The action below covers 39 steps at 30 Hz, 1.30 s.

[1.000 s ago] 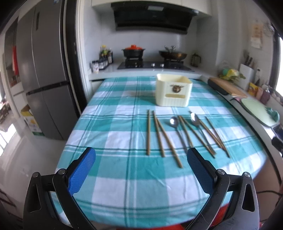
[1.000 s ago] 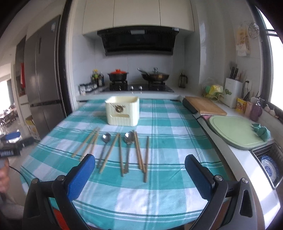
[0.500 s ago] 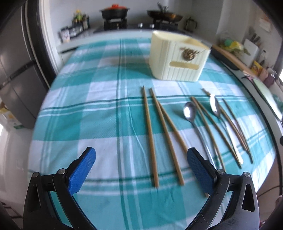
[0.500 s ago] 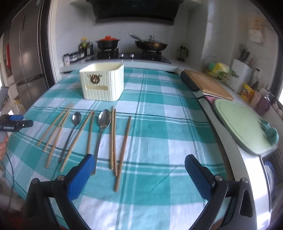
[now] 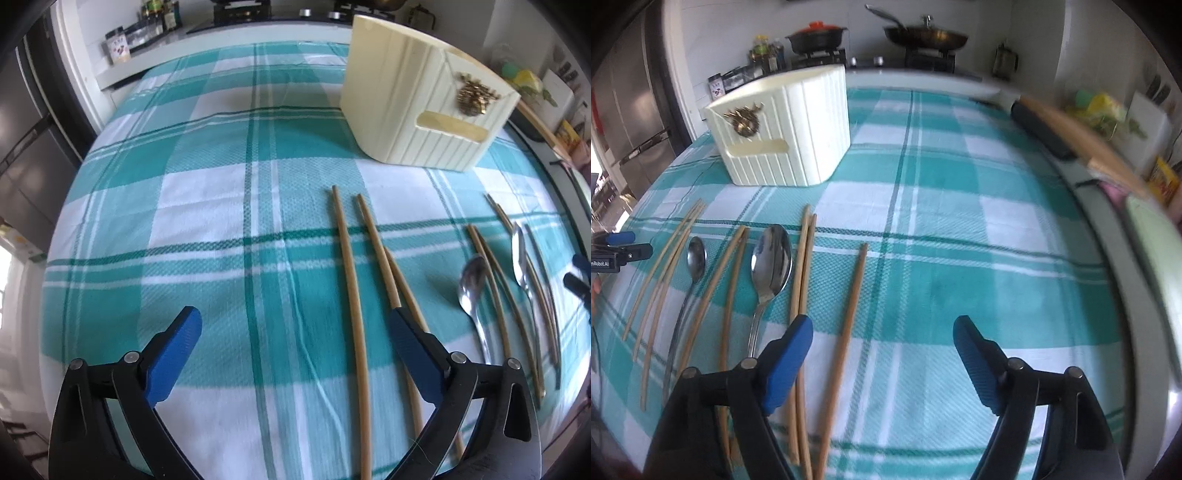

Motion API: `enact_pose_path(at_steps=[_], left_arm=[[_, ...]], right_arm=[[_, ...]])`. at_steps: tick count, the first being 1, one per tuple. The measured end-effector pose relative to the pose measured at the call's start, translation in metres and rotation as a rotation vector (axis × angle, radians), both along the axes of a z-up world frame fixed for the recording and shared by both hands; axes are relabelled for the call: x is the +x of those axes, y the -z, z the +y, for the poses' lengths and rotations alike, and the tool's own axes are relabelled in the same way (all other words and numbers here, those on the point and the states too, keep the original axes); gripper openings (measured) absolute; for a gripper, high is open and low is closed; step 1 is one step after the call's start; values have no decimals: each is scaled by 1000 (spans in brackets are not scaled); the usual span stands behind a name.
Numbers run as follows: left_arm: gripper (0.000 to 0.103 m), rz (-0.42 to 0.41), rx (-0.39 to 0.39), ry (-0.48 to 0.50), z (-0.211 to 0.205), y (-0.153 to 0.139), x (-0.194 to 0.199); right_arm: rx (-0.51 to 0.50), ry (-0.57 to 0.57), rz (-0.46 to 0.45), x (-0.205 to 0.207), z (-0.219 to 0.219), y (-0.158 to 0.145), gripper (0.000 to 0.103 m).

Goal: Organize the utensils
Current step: 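Lower the left tool onto a wooden chopstick and close it while the right tool grasps another chopstick, then lift both held chopsticks and carry them over the cream caddy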

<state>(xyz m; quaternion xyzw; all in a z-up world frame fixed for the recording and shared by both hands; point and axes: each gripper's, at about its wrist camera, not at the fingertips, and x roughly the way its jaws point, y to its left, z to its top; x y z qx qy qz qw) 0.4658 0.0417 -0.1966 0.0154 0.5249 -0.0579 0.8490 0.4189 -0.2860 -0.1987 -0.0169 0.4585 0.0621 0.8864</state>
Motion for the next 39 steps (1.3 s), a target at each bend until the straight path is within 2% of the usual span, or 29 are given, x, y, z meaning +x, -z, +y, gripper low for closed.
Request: enact_pose_path(at_steps=[3, 7, 9, 13, 15, 16, 18, 19, 20, 21, 23, 26, 29, 34, 39], left_arm=[[99, 8, 10, 5, -1, 5, 8], [87, 23, 51, 25, -6, 14, 18], [87, 15, 57, 31, -8, 16, 21], [79, 28, 57, 48, -11, 14, 30], [69, 39, 61, 71, -16, 12, 39], [59, 48, 65, 85, -20, 10, 45], [31, 64, 68, 102, -25, 8, 55], [24, 76, 68, 110, -29, 7, 61], [10, 83, 62, 118, -31, 7, 66], [7, 88, 56, 124, -33, 8, 70], [6, 82, 52, 128, -37, 7, 77], [4, 56, 22, 100, -35, 1, 77], [4, -27, -50, 76, -25, -28, 60], [4, -181, -132, 68, -5, -93, 16], [4, -275, -200, 78, 11, -139, -20]], right_arm=[[-1, 6, 19, 8, 1, 8, 75], [0, -11, 39, 17, 5, 15, 65], [-9, -28, 62, 22, 8, 22, 55], [-47, -62, 67, 31, 13, 23, 52], [-65, -82, 79, 39, 17, 22, 47], [-62, -91, 86, 41, 18, 22, 43], [-64, -97, 107, 53, 21, 20, 29], [-67, -97, 113, 58, 22, 20, 26], [-68, -96, 117, 64, 23, 20, 20], [-60, -90, 122, 71, 23, 19, 11], [-35, -76, 132, 81, 21, 19, 6], [-13, -52, 110, 90, 17, 11, 5], [54, -61, 27, 79, 11, -22, 5], [85, -86, -117, 41, 5, -85, 5], [82, -104, -227, 0, 5, -133, 5]])
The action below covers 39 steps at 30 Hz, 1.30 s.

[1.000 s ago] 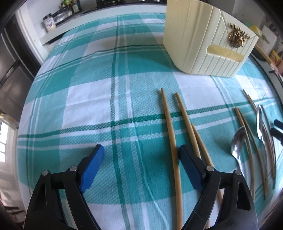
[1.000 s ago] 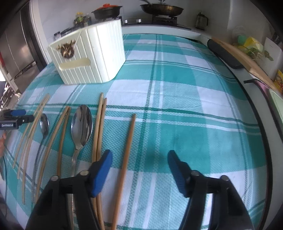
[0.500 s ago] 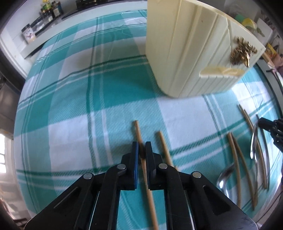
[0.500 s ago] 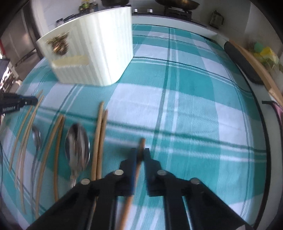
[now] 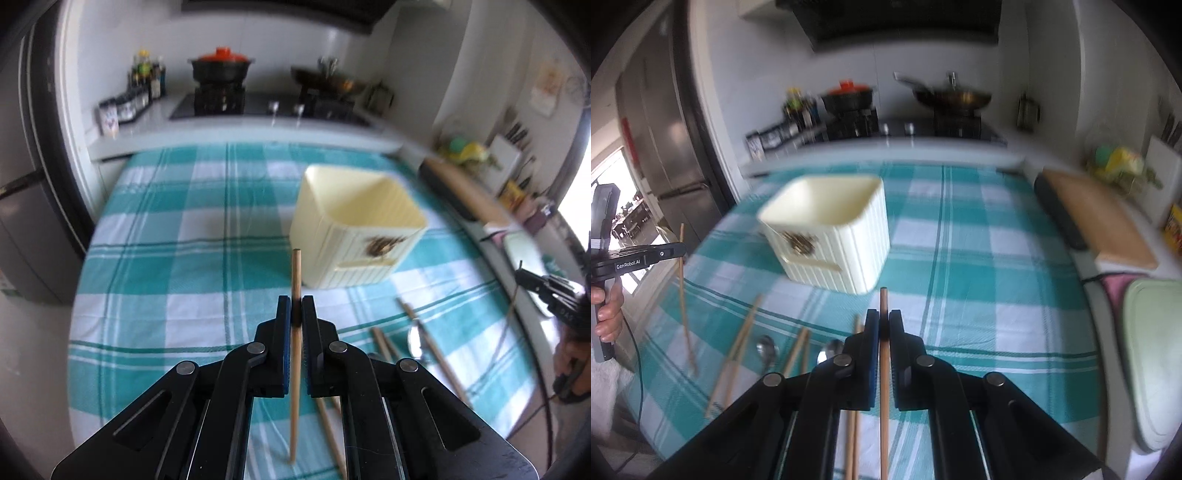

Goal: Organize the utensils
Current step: 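Lift both held chopsticks and carry them over the cream caddy, then open both tools to drop the chopsticks into the caddy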

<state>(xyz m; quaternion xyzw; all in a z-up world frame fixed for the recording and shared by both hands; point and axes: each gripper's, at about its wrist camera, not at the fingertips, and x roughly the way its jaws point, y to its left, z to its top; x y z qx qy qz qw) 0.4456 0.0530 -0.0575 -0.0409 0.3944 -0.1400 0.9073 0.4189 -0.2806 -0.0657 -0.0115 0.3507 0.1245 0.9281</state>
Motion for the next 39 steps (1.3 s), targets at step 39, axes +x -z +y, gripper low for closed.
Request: enact_pose_path(at_steps=[39], left_arm=[[17, 37, -100, -162, -43, -21, 131]], right_arm=[[170, 32, 31, 156, 47, -31, 9]])
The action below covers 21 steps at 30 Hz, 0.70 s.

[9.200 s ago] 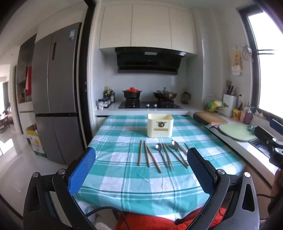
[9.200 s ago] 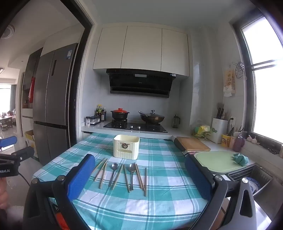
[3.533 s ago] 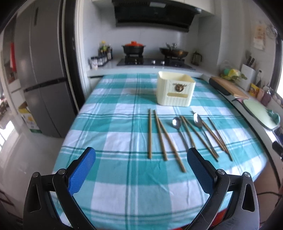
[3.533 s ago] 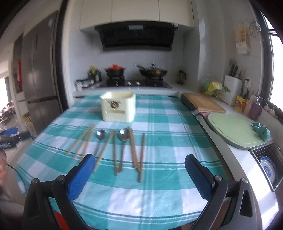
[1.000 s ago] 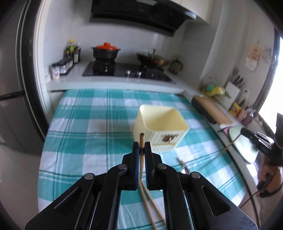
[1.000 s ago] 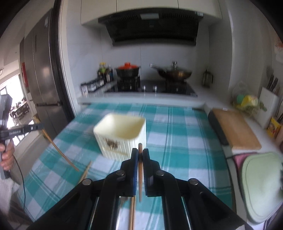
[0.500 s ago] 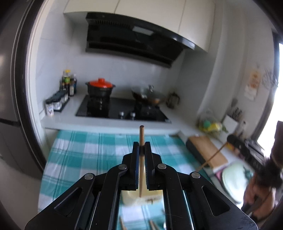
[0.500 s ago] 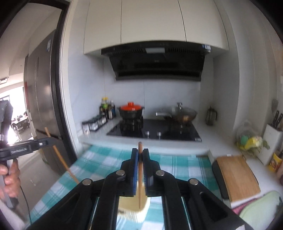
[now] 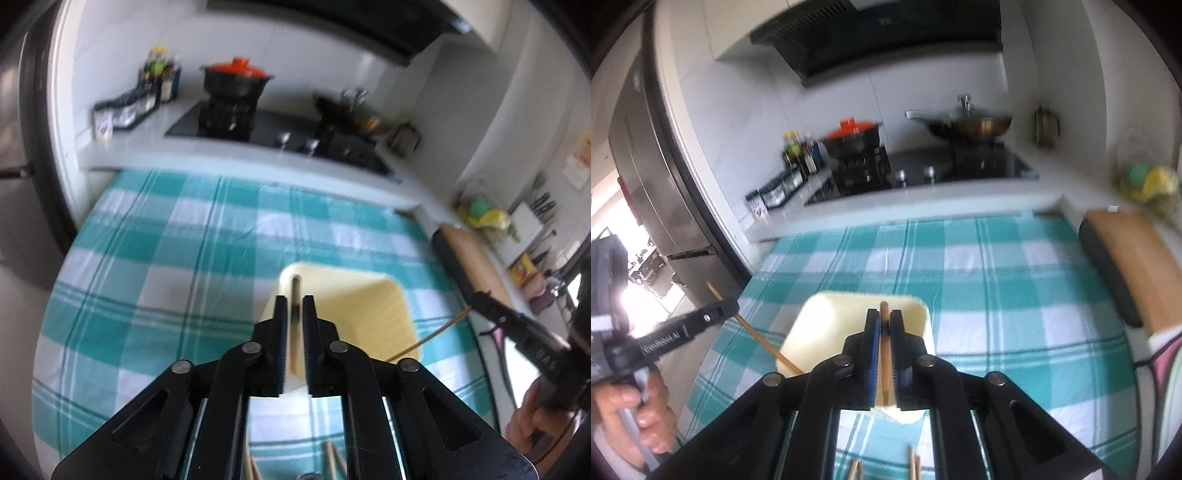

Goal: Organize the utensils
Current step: 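Open both tools to drop the chopsticks into the caddy, then move both tools back over the remaining utensils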

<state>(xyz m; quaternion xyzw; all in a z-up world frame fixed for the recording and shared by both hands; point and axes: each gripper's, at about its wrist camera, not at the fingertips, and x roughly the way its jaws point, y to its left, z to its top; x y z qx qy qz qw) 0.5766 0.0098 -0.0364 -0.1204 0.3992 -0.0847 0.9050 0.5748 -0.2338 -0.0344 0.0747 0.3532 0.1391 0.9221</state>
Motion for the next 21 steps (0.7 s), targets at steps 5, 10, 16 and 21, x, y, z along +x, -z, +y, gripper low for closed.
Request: enact_pose_path(at_steps=[5, 10, 16, 21], left_arm=[[68, -58, 1, 9, 14, -21, -29], [92, -140, 115, 85, 30, -37, -94], [98, -82, 207, 44, 60, 48, -182], [98, 61, 250, -20, 68, 135, -207]], right_arm=[[-3, 0, -62, -23, -6, -27, 35], [-48, 0, -172, -83, -24, -52, 56], [-192, 31, -169, -164, -54, 16, 57], [-312, 147, -12, -198, -89, 124, 57]])
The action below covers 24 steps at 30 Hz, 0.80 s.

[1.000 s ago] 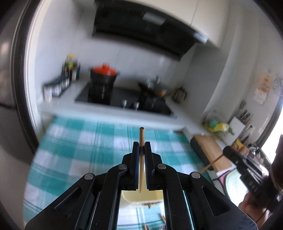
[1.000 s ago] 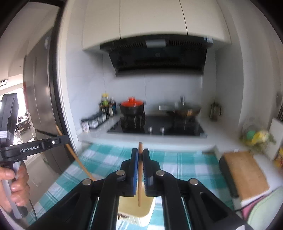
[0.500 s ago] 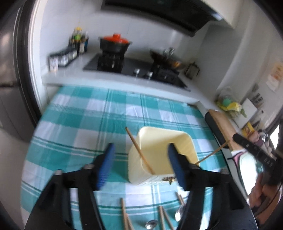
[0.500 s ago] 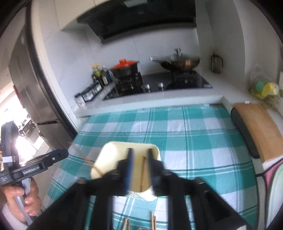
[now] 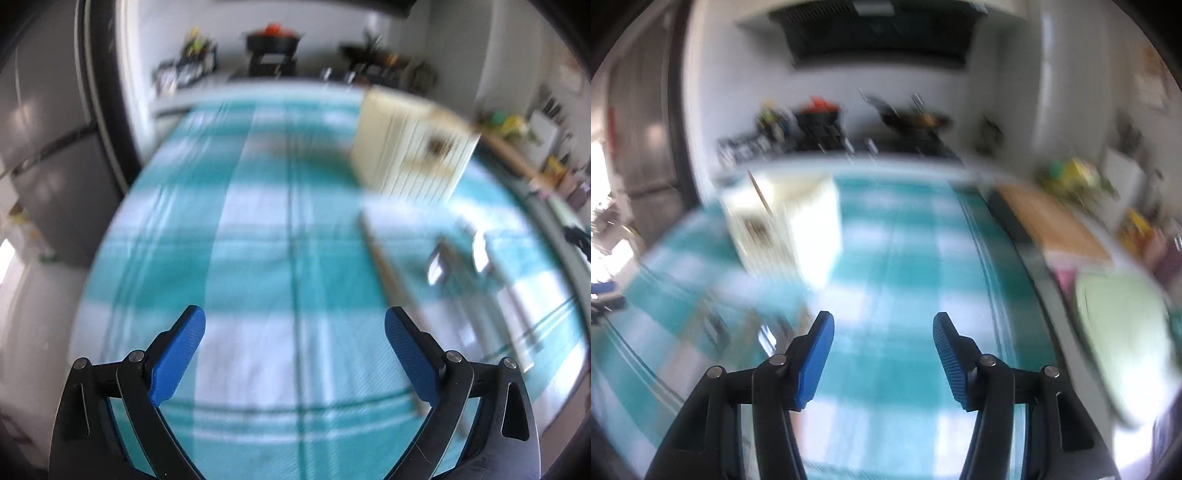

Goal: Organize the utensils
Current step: 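Move both tools back over the remaining utensils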

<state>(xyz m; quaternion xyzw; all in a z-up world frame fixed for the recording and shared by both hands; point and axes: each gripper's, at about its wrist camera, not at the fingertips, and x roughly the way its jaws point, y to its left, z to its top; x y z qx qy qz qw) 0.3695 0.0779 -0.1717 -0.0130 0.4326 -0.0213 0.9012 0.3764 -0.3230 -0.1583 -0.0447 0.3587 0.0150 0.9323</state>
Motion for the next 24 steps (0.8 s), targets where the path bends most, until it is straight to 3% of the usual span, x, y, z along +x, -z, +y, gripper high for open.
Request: enact_pose_path(at_steps=[2, 6, 13, 16, 18, 24], left_arm=[[98, 16, 19, -35, 3, 20, -3], [98, 53, 64, -67, 5, 43, 6], [102, 54, 59, -66, 6, 48, 15], [103, 58, 47, -69, 8, 50, 17], [103, 57, 48, -72, 9, 50, 18], [103, 55, 45, -76, 9, 50, 14]], right_arm=[[0, 61, 79, -6, -16, 37, 57], [-2, 111, 163, -7, -32, 71, 57], [48, 126, 143, -1, -35, 70, 58], [82, 124, 145, -2, -39, 73, 63], [76, 113, 150, -2, -38, 75, 69], [67, 113, 150, -2, -35, 76, 70]])
